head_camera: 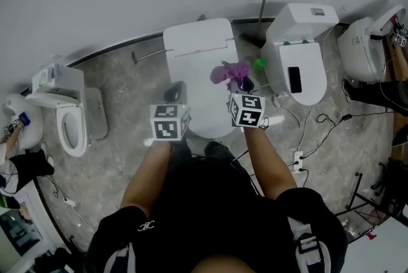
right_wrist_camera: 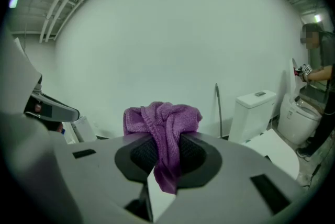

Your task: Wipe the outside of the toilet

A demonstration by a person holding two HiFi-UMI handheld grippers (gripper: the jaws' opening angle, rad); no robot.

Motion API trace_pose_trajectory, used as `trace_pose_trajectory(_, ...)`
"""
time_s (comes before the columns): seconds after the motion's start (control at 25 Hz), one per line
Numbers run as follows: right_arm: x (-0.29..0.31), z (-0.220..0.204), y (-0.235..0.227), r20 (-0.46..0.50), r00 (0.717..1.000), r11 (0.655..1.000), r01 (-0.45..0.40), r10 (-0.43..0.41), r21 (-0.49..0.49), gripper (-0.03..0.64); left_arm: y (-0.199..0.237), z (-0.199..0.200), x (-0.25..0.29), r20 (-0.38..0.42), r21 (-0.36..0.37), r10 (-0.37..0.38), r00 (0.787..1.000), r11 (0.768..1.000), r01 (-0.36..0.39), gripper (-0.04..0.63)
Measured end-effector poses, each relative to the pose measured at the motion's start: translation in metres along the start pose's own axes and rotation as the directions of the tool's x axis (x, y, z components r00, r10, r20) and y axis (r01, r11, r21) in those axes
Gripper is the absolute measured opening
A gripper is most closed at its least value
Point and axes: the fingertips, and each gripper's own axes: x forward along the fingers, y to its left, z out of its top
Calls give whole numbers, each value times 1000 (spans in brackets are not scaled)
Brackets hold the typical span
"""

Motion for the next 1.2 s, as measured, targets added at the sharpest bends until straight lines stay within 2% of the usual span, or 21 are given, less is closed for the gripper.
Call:
trace_pose_trajectory(0.12, 41, -9, 2, -39, 998, 999, 54, -54, 7, 75, 27, -1, 30, -25, 4, -35, 999, 999, 35, 8)
trace_pose_trajectory(0.24, 89, -18, 5, -76, 991, 994, 113, -112, 9, 75, 60, 1, 68, -46, -38, -81, 996, 996, 79, 8)
trace_pose_trajectory(0.48, 192, -53, 6, -174, 962, 977, 212, -212, -19, 75, 112, -2, 146, -69, -41, -184, 980, 982, 182, 8)
trace_pose_trajectory(0.64, 251, -86, -14, -244, 924, 956, 286, -295, -71, 75, 138, -17, 190, -88, -34, -235, 968, 972, 232, 8)
trace_pose_trajectory(0.92, 339, -138, -80, -329, 853, 913, 398, -405, -90, 75, 166, -66, 243, -157, -24, -283, 946, 959, 283, 8)
trace_pose_trajectory(1.2, 405, -179, -102, -402, 800, 895, 408, -446, -182, 75, 188, -89, 276, -187, -22, -313, 931, 949, 314, 8)
